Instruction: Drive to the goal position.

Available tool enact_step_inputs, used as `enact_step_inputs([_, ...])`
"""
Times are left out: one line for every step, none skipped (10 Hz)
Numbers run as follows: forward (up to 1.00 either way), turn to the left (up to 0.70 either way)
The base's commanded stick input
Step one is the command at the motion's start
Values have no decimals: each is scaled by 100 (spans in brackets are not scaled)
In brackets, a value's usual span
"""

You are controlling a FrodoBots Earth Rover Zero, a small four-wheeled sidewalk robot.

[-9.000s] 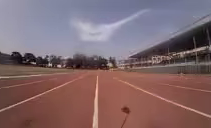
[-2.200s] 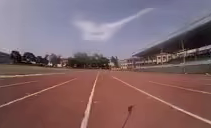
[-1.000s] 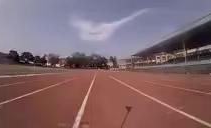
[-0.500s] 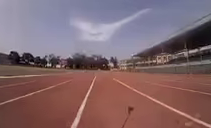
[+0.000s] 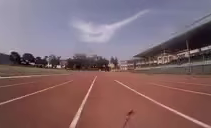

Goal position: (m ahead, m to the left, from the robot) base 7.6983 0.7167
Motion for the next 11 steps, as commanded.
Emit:
enact_step_inputs([70, 0])
enact_step_inputs([70, 0])
enact_step_inputs([70, 0])
enact_step_inputs([70, 0])
enact_step_inputs([70, 0])
enact_step_inputs([70, 0])
enact_step_inputs([70, 0])
enact_step_inputs([70, 0])
enact_step_inputs([70, 0])
enact_step_inputs([70, 0])
enact_step_inputs([70, 0])
